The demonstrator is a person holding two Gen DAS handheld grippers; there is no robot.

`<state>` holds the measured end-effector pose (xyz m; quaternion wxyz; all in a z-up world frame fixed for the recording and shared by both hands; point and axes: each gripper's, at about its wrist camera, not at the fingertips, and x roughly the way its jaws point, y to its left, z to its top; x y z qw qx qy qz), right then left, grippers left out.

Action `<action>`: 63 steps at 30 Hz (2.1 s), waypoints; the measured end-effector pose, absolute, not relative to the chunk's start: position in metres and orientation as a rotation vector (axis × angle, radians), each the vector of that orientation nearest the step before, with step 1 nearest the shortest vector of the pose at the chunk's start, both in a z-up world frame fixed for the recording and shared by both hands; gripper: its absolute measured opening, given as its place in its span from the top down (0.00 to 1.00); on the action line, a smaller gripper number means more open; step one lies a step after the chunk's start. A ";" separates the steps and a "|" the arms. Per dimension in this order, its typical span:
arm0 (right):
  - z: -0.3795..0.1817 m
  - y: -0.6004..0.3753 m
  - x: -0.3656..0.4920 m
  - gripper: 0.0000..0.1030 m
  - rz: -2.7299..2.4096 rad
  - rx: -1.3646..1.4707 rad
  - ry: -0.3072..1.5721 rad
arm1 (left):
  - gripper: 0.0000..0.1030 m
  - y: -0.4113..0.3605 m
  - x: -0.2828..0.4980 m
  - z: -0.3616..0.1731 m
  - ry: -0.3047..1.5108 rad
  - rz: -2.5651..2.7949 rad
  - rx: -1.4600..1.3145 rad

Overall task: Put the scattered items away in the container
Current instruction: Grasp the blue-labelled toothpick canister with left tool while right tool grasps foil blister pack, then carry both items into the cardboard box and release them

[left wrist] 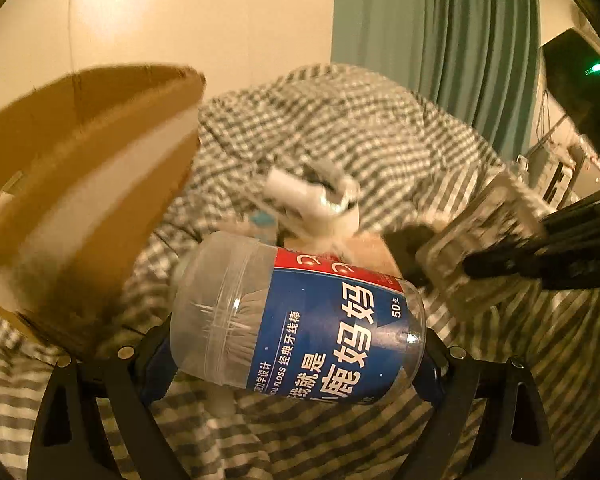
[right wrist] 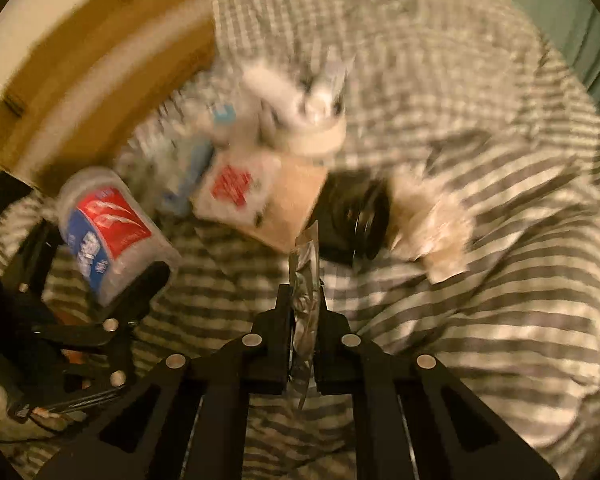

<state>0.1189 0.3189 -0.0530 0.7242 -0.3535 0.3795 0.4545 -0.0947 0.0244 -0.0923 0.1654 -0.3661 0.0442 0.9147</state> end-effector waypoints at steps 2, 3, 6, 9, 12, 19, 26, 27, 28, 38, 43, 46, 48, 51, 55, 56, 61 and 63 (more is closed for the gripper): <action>-0.027 0.309 0.100 0.92 1.024 -0.738 0.754 | 0.08 0.016 -0.092 -0.071 0.111 2.622 -1.006; -0.013 0.304 0.091 0.92 1.041 -0.719 0.713 | 0.08 0.011 -0.091 -0.057 0.099 2.634 -0.980; 0.021 0.301 0.058 0.92 1.096 -0.680 0.628 | 0.08 -0.011 -0.089 -0.012 0.043 2.674 -0.883; 0.042 0.319 0.027 0.92 1.154 -0.678 0.578 | 0.08 -0.038 -0.093 0.032 -0.003 2.724 -0.773; 0.061 0.344 -0.008 0.92 1.221 -0.698 0.517 | 0.08 -0.068 -0.106 0.064 -0.030 2.777 -0.706; 0.081 0.426 -0.070 0.92 1.372 -0.667 0.418 | 0.08 -0.143 -0.152 0.062 -0.039 2.956 -0.712; 0.037 0.524 -0.081 0.92 1.408 -0.691 0.517 | 0.08 -0.192 -0.188 0.026 -0.101 2.973 -0.842; 0.030 0.536 -0.081 0.92 1.408 -0.692 0.531 | 0.08 -0.194 -0.190 0.023 -0.096 2.980 -0.837; 0.024 0.544 -0.080 0.92 1.401 -0.687 0.535 | 0.08 -0.194 -0.192 0.021 -0.093 2.984 -0.838; 0.037 0.553 -0.061 0.43 1.371 -0.574 0.527 | 0.00 -0.188 -0.187 0.019 -0.137 3.022 -0.840; 0.067 0.499 -0.044 0.43 1.305 -0.553 0.485 | 0.00 -0.174 -0.159 0.034 -0.109 3.035 -0.774; 0.077 0.449 -0.030 0.43 1.240 -0.571 0.466 | 0.00 -0.156 -0.136 0.039 -0.090 3.010 -0.700; 0.080 0.415 -0.019 0.43 1.187 -0.592 0.452 | 0.00 -0.136 -0.118 0.045 -0.080 2.964 -0.663; 0.077 0.365 0.001 0.43 1.099 -0.627 0.452 | 0.00 -0.099 -0.099 0.047 -0.061 2.881 -0.665; 0.062 0.317 0.037 0.43 1.015 -0.627 0.512 | 0.00 -0.049 -0.085 0.032 -0.003 2.801 -0.722; 0.059 0.308 0.043 0.43 1.000 -0.624 0.522 | 0.00 -0.037 -0.085 0.025 0.019 2.782 -0.752; 0.035 0.284 0.079 0.43 0.969 -0.597 0.563 | 0.00 0.006 -0.090 -0.020 0.089 2.724 -0.924; 0.029 0.287 0.091 0.43 0.972 -0.585 0.593 | 0.00 0.017 -0.099 -0.041 0.121 2.713 -0.979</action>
